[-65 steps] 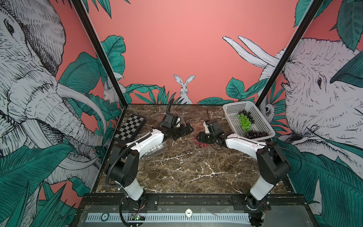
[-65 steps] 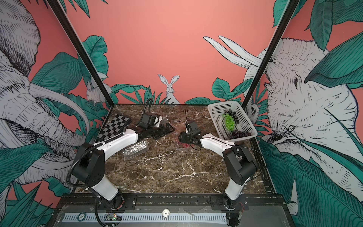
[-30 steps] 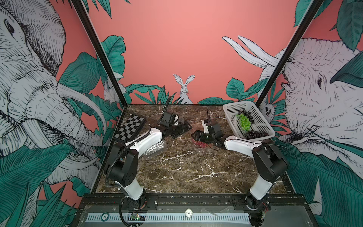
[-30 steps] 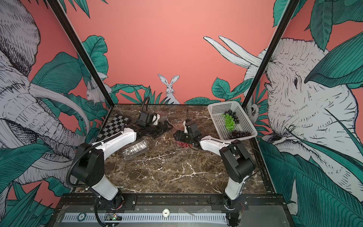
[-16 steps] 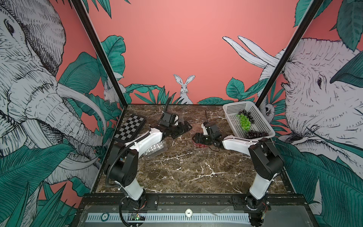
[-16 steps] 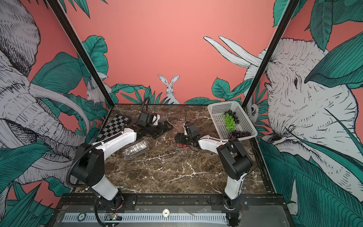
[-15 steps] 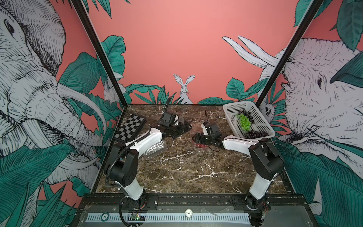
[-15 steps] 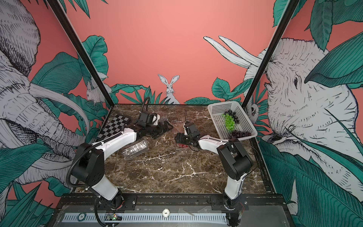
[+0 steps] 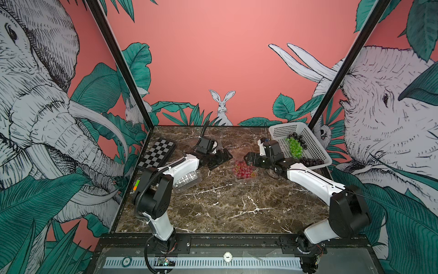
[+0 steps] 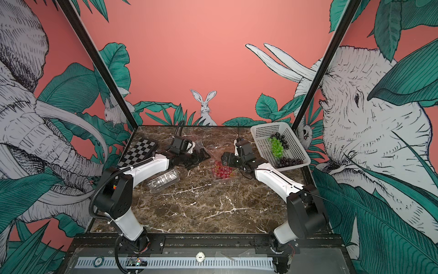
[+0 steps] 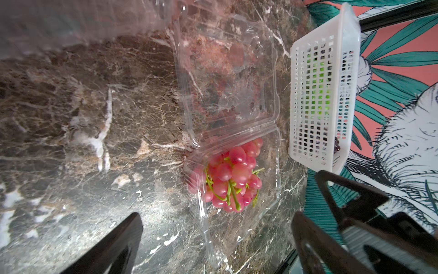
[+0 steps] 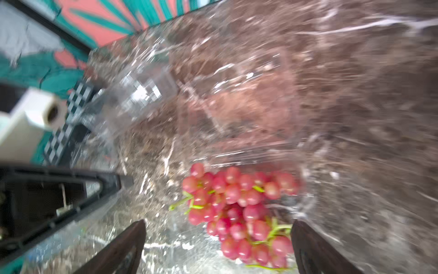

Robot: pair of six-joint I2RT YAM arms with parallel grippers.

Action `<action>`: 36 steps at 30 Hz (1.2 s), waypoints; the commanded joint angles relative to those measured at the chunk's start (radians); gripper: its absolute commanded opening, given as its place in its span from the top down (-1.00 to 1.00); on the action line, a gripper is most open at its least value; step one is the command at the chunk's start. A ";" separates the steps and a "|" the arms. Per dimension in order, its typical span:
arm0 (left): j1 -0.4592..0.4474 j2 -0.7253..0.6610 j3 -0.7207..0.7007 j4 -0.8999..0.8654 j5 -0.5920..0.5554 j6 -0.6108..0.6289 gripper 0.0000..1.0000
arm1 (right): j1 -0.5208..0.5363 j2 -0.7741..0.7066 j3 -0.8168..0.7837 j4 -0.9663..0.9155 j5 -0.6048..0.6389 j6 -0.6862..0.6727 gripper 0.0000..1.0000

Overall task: Pack grapes into containers
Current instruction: Close the packing box at the center of the board.

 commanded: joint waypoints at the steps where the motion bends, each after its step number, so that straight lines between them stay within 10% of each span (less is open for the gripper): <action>1: -0.016 0.021 0.042 0.016 -0.007 -0.006 -0.99 | -0.049 -0.010 -0.049 -0.064 0.052 -0.050 -0.70; 24: -0.036 0.304 0.231 0.170 -0.001 -0.054 -0.99 | -0.079 0.260 0.057 -0.067 0.001 -0.168 0.29; 36: -0.033 0.353 0.299 0.280 -0.005 -0.038 -0.99 | -0.103 0.360 0.174 -0.072 -0.020 -0.192 0.43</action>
